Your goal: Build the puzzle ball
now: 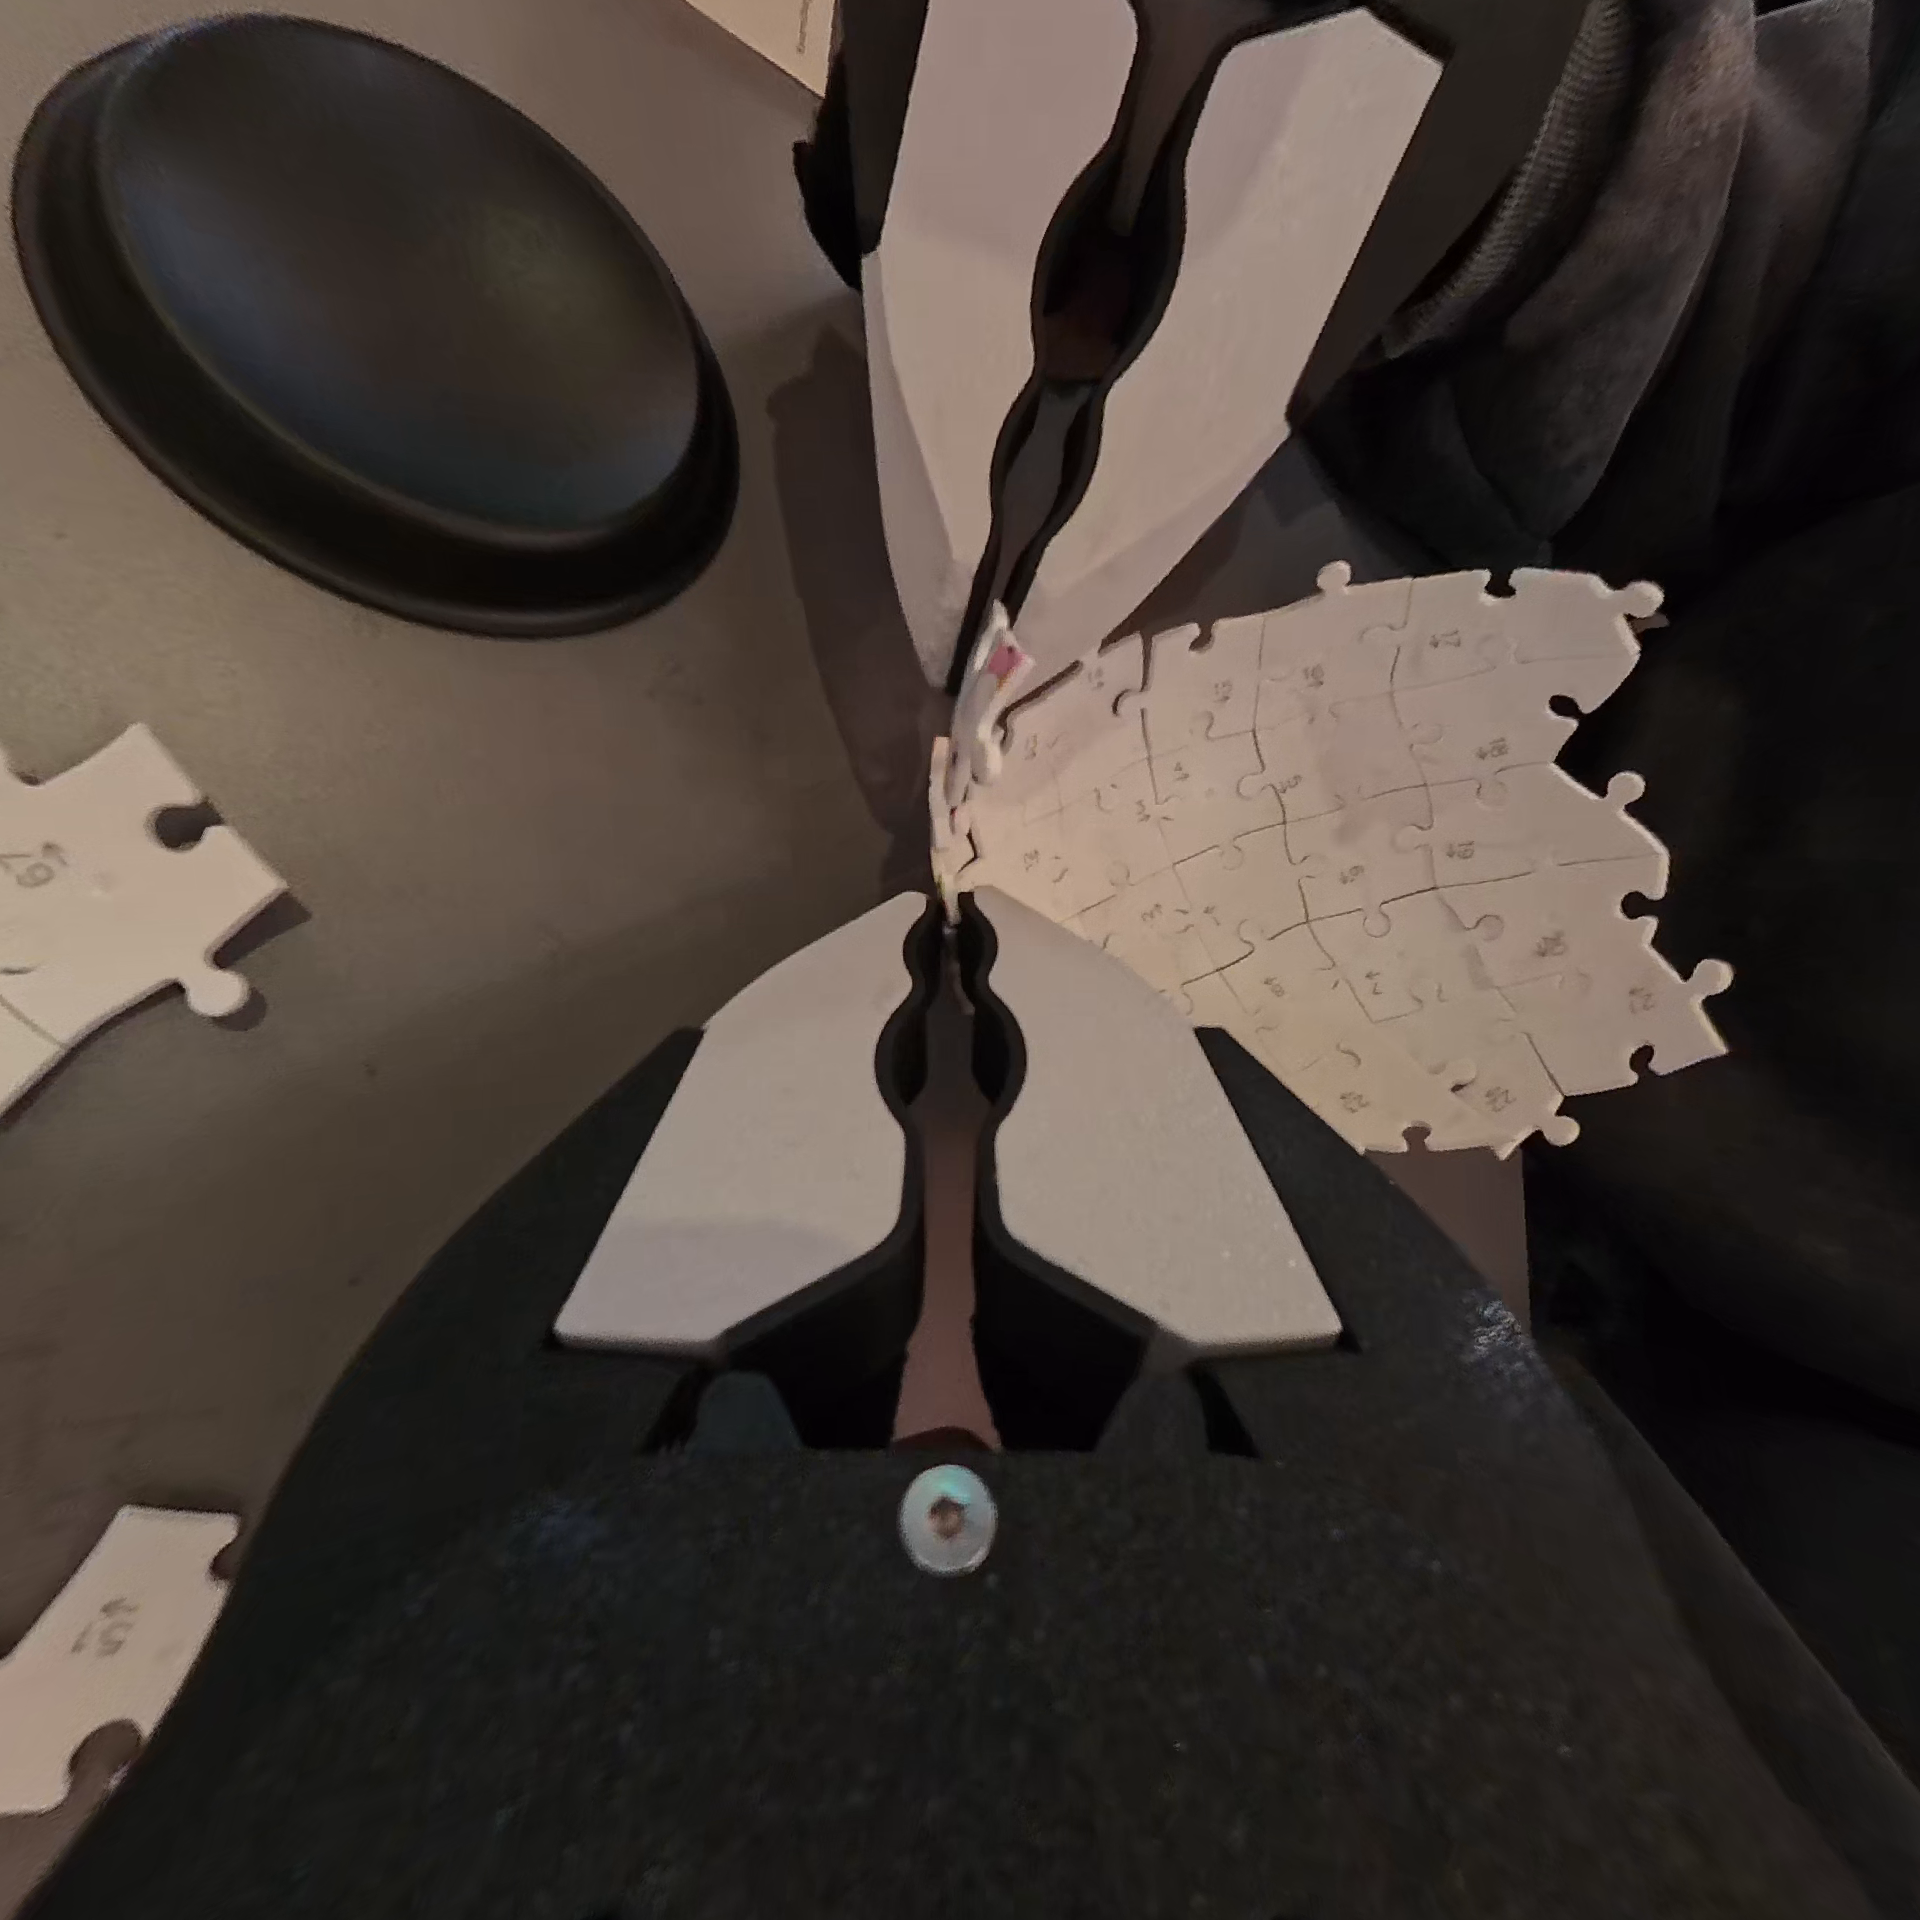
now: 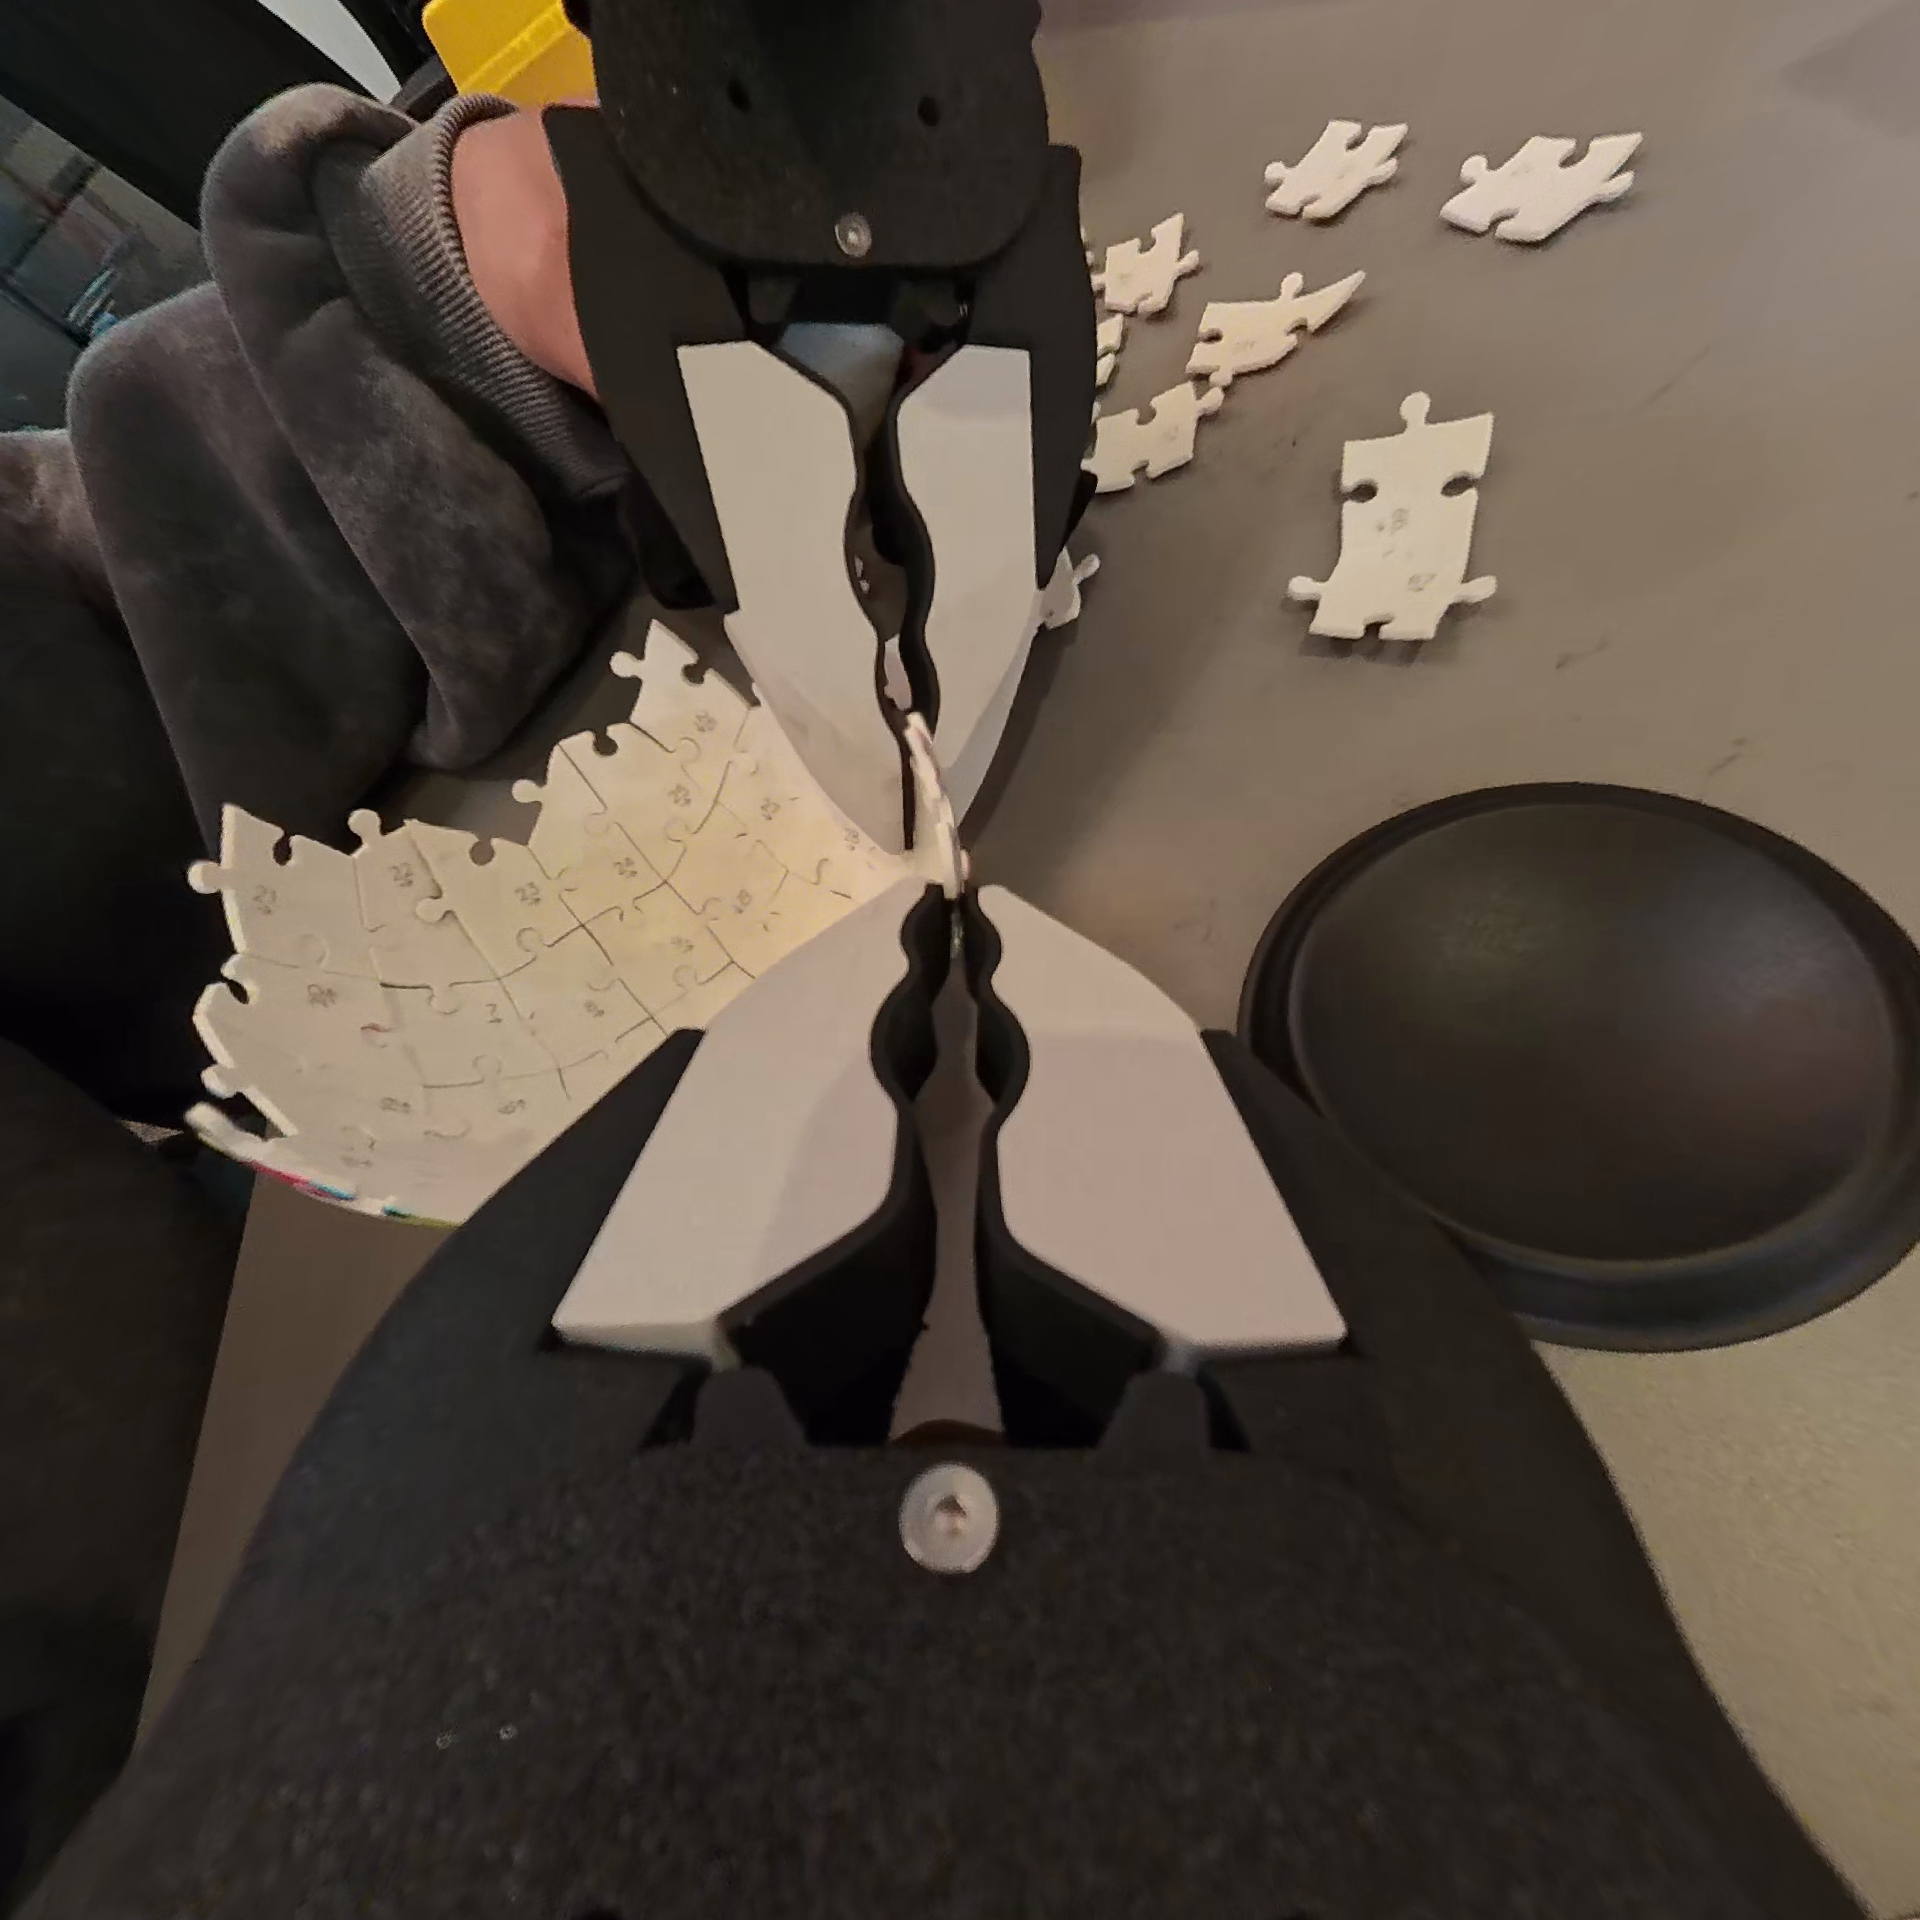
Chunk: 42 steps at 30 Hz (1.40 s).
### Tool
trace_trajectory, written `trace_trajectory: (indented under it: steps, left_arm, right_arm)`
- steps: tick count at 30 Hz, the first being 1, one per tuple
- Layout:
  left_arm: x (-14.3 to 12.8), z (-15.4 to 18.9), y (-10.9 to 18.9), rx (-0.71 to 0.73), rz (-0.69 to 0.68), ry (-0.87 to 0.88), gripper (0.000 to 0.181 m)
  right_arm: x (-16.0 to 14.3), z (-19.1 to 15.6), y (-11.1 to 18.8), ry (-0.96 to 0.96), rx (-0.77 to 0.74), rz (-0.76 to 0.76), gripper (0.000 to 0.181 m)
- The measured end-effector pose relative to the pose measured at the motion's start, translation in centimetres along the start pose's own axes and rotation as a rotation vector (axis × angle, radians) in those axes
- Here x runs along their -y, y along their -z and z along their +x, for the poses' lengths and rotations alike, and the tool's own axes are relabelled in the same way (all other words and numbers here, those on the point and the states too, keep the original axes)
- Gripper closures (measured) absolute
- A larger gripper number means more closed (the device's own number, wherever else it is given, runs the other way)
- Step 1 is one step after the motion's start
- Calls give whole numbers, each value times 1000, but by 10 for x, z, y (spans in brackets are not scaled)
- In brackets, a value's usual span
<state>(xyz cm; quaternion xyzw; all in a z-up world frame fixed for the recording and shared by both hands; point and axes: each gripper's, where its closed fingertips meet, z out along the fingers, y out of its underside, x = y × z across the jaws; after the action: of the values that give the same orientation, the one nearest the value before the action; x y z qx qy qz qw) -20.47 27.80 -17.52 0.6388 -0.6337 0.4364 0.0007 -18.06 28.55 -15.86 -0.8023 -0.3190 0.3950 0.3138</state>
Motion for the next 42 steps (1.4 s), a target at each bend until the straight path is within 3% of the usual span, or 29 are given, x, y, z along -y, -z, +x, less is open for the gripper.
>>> trace_trajectory:
  steps: [24, 38, 42]
  left_arm:
    - [1, 2, -2, 12, 0, -50, 178]
    - [21, 2, 0, 27, 93, -63, 166]
    - [23, 1, 1, 37, 103, -73, 179]
  right_arm:
    - [-5, 0, -1, -101, 34, -10, 179]
    - [-1, -2, -2, -91, 39, 1, 179]
    - [-1, -2, -3, -90, 36, 2, 179]
